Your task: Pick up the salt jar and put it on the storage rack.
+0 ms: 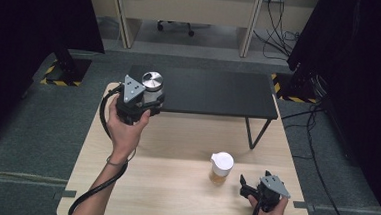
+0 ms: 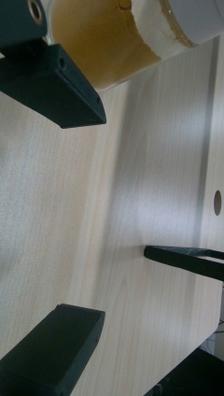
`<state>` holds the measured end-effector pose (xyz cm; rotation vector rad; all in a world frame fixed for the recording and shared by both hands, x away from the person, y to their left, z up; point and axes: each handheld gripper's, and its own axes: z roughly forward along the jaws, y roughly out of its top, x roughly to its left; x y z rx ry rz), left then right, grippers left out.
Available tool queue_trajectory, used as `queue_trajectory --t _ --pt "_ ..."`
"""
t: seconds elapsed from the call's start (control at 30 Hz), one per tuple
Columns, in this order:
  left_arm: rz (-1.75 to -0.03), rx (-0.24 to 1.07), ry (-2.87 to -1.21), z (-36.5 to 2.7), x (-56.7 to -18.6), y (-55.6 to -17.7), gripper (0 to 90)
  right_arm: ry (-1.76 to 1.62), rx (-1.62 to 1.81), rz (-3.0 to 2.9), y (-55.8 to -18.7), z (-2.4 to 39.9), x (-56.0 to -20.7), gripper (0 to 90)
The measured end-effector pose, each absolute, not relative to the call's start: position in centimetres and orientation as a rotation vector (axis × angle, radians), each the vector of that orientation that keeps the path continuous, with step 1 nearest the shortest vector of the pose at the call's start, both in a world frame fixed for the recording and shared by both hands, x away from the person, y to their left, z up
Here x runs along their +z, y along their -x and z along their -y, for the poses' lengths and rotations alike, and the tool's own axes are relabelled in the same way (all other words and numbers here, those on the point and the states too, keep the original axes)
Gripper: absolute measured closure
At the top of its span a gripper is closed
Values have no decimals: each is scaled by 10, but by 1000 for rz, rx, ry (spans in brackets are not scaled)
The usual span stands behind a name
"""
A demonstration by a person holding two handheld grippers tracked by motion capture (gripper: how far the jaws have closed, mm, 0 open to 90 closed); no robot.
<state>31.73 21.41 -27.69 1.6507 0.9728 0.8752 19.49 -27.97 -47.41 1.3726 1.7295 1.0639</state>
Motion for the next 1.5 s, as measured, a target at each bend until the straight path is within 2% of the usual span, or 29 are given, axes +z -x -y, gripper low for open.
queue_trajectory --t 0.57,1.17,1.5 --pt "-1055 908 -1644 -198 -289 -346 307 -1365 1059 -1735 -195 279 -474 64" --pt "-1079 784 -1576 -217 -295 -359 306 -1356 1054 -1737 -195 278 -474 67" --pt "-1064 789 -1589 -217 -295 -361 305 -1356 1055 -1738 -195 278 -474 67"
